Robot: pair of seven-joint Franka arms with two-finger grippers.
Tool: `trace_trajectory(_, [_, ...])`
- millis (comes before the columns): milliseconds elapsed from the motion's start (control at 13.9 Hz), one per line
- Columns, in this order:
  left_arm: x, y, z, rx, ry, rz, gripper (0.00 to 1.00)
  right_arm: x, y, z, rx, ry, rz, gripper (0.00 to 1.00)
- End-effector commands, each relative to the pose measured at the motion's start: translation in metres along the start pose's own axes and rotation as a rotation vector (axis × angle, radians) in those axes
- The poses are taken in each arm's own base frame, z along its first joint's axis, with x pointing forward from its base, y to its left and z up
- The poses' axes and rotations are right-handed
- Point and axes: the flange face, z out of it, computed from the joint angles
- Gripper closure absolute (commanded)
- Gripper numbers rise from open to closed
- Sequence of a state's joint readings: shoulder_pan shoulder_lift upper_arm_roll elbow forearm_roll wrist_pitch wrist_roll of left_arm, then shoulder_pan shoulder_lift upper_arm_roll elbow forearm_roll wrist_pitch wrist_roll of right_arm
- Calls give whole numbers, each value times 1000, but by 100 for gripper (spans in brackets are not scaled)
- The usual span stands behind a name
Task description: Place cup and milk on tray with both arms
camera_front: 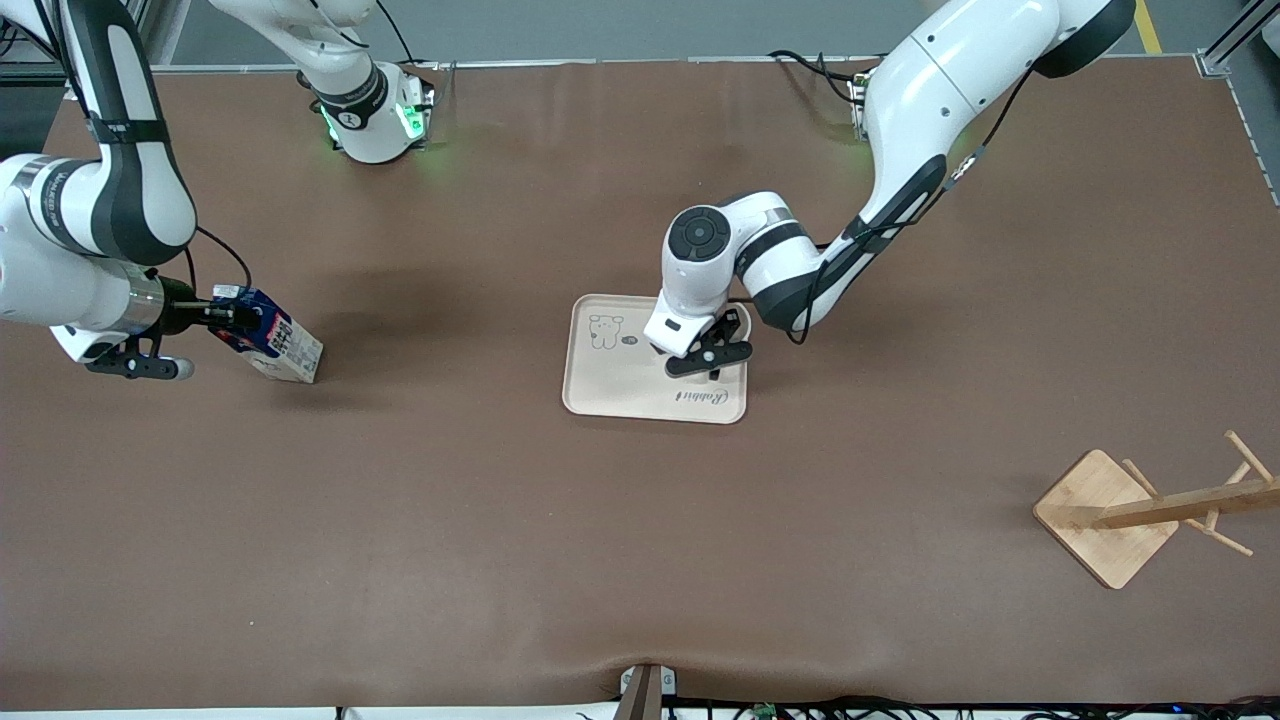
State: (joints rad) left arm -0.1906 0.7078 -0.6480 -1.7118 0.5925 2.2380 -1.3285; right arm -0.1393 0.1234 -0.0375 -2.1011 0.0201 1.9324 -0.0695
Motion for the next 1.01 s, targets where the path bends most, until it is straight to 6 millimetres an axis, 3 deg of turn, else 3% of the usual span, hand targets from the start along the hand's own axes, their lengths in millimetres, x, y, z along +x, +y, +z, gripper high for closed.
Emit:
trace_trajectory(0, [43, -6, -63, 60, 77, -52, 0, -8, -6, -31, 17, -32, 2, 84])
trace_trajectory(72, [61, -13, -88, 93, 86, -72, 0, -10, -15, -41, 23, -52, -4, 85])
trace_trajectory(216, [94, -33, -132, 135, 84, -93, 0, -15, -52, -63, 58, -111, 48, 85])
trace_trajectory(288, [104, -41, -154, 133, 78, -89, 0, -20, -80, -75, 63, -140, 59, 85])
trace_trajectory(433, [130, -78, -195, 104, 57, -92, 0, -31, -131, -91, 58, -180, 58, 84])
trace_trajectory(649, [143, -131, -246, 138, 10, -17, 0, -48, -205, -102, 92, -193, 41, 82])
trace_trajectory(793, [159, -176, -276, 176, 8, 51, 0, -57, -262, -103, 98, -188, -15, 80])
trace_trajectory(938, [169, -213, -297, 196, -1, 100, 0, -50, -310, -107, 150, -198, 10, 80])
